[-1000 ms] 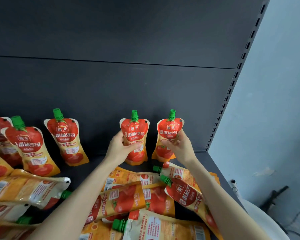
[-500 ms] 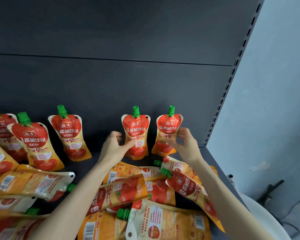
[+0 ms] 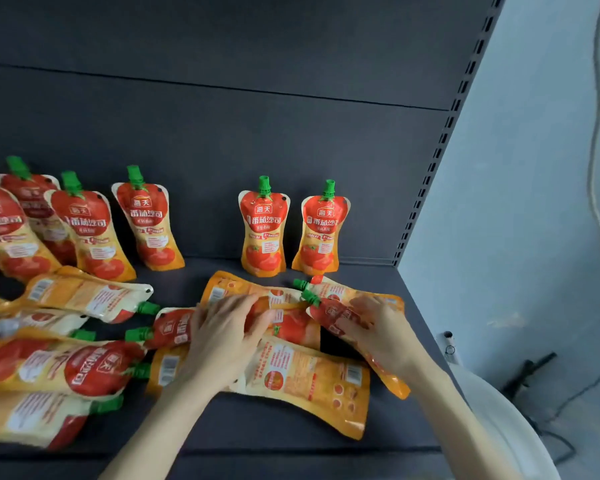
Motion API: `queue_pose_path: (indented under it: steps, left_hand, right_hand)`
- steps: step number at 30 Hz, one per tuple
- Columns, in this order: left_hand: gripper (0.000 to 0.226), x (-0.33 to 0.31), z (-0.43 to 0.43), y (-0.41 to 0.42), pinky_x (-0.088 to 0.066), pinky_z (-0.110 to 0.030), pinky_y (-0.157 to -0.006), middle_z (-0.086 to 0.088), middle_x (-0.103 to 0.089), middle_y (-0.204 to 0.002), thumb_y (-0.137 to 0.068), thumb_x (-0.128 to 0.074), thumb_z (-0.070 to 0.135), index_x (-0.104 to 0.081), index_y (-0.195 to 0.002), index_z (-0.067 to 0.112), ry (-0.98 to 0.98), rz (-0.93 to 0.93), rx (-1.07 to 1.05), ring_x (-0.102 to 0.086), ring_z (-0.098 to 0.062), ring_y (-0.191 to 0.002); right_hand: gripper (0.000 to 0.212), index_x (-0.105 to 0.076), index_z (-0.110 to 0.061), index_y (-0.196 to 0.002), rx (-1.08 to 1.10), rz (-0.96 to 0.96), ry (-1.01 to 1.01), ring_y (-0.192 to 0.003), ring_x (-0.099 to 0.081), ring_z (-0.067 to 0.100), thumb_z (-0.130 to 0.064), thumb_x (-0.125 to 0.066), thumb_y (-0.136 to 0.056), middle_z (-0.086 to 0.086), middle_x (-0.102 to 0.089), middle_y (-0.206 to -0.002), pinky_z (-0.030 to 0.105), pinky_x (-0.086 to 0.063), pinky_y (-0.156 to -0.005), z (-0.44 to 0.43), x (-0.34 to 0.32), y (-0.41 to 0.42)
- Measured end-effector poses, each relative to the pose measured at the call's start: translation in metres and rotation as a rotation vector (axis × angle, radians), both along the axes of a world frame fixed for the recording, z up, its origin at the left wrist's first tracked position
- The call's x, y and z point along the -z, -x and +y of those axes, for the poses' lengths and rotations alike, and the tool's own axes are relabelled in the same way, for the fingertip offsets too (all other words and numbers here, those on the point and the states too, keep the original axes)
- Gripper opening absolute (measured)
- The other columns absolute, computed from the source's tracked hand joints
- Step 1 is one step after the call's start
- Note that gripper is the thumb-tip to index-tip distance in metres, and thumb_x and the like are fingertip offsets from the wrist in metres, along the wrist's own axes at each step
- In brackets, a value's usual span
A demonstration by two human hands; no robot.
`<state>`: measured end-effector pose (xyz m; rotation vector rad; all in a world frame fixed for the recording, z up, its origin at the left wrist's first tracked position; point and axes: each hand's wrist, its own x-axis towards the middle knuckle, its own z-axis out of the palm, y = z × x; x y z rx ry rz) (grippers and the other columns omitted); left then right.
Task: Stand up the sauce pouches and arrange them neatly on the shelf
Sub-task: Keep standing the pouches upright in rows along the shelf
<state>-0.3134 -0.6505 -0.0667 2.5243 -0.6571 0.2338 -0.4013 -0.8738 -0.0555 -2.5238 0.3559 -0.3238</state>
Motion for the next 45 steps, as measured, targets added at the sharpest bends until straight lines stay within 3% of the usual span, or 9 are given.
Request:
queue_pose_path:
  steps: [4,11,16,20,30,36,39,42,45]
  left_hand:
    - [0.066,0.01,-0.007,0.018,-0.005,-0.037,-0.112,0.014,-0.056,-0.125,-0.08,-0.023,0.067,-0.059,-0.119,0.028,0.182,-0.047,0.03,-0.043,-0.009,-0.126]
    - [0.052,0.009,-0.013,0.045,0.001,-0.042,-0.113,0.022,-0.061,-0.111,-0.074,-0.038,0.068,-0.071,-0.09,0.031,0.299,-0.021,0.096,-0.045,-0.004,-0.124]
    - [0.104,0.003,-0.014,0.059,-0.001,-0.054,-0.113,-0.011,-0.027,-0.15,-0.062,-0.045,0.086,-0.034,-0.138,0.016,0.092,0.112,-0.389,-0.015,-0.03,-0.141]
    - [0.122,-0.002,-0.009,0.054,0.007,-0.053,-0.113,-0.021,-0.001,-0.156,-0.056,-0.027,0.088,-0.009,-0.147,0.008,0.055,0.271,-0.51,0.008,-0.033,-0.144]
    - [0.118,-0.011,0.012,0.027,-0.005,-0.055,-0.113,-0.025,-0.035,-0.141,-0.054,-0.057,0.084,-0.022,-0.14,0.012,0.018,0.282,-0.559,-0.028,-0.039,-0.134]
    - [0.106,-0.019,0.007,0.031,-0.031,-0.05,-0.105,-0.019,-0.029,-0.14,-0.056,-0.085,0.046,-0.025,-0.139,0.02,0.46,0.187,-0.432,-0.037,-0.037,-0.127]
    - [0.101,-0.024,0.004,0.034,-0.04,-0.037,-0.093,-0.012,-0.026,-0.14,-0.061,-0.087,0.022,-0.025,-0.14,0.025,0.708,0.13,-0.345,-0.04,-0.022,-0.122]
    - [0.103,-0.022,-0.004,0.031,-0.044,-0.036,-0.094,-0.002,-0.038,-0.139,-0.059,-0.088,0.021,-0.026,-0.141,0.028,0.949,0.231,-0.304,-0.046,-0.011,-0.117]
    - [0.053,-0.022,-0.015,0.032,-0.052,-0.041,-0.087,0.002,-0.067,-0.108,-0.065,-0.084,0.02,-0.059,-0.112,0.02,1.165,0.452,-0.277,-0.064,-0.015,-0.101]
  right_hand:
    - [0.036,-0.058,-0.024,-0.123,-0.02,-0.021,0.071,-0.111,-0.053,0.024,-0.042,-0.052,-0.093,-0.003,-0.059,-0.123,0.041,-0.048,-0.088,0.001,0.01,0.021]
    - [0.038,-0.059,-0.02,-0.124,0.017,0.012,0.069,-0.113,-0.052,0.03,-0.04,-0.052,-0.093,0.005,-0.06,-0.124,0.044,-0.047,-0.09,0.002,0.008,0.029]
    - [0.042,-0.059,-0.008,-0.113,0.11,0.087,0.104,-0.111,-0.049,0.033,-0.044,-0.053,-0.091,0.012,-0.056,-0.121,0.044,-0.044,-0.091,0.001,0.009,0.031]
    - [0.047,-0.057,-0.011,-0.114,0.157,0.122,0.095,-0.113,-0.045,0.039,-0.051,-0.051,-0.089,0.015,-0.05,-0.124,0.045,-0.042,-0.095,0.004,0.009,0.037]
    - [0.053,-0.058,-0.02,-0.115,0.172,0.101,0.01,-0.106,-0.058,0.032,-0.059,-0.061,-0.079,0.006,-0.066,-0.115,0.044,-0.048,-0.088,0.005,0.002,0.04]
    - [0.063,-0.057,-0.017,-0.124,0.166,0.034,0.048,-0.117,-0.049,0.029,-0.053,-0.071,-0.074,0.006,-0.059,-0.126,0.044,-0.037,-0.099,0.003,-0.005,0.032]
    - [0.058,-0.058,-0.016,-0.117,0.132,-0.031,-0.012,-0.106,-0.054,0.025,-0.048,-0.076,-0.071,0.004,-0.062,-0.116,0.044,-0.046,-0.092,0.002,-0.01,0.027]
    - [0.052,-0.049,-0.019,-0.11,0.032,-0.013,-0.104,-0.095,-0.058,0.017,-0.042,-0.077,-0.073,-0.005,-0.056,-0.106,0.032,-0.052,-0.078,0.003,-0.022,0.022]
    - [0.046,-0.043,-0.021,-0.103,-0.071,-0.067,-0.178,-0.089,-0.057,0.012,-0.035,-0.077,-0.075,-0.01,-0.055,-0.101,0.024,-0.048,-0.071,0.007,-0.033,0.014]
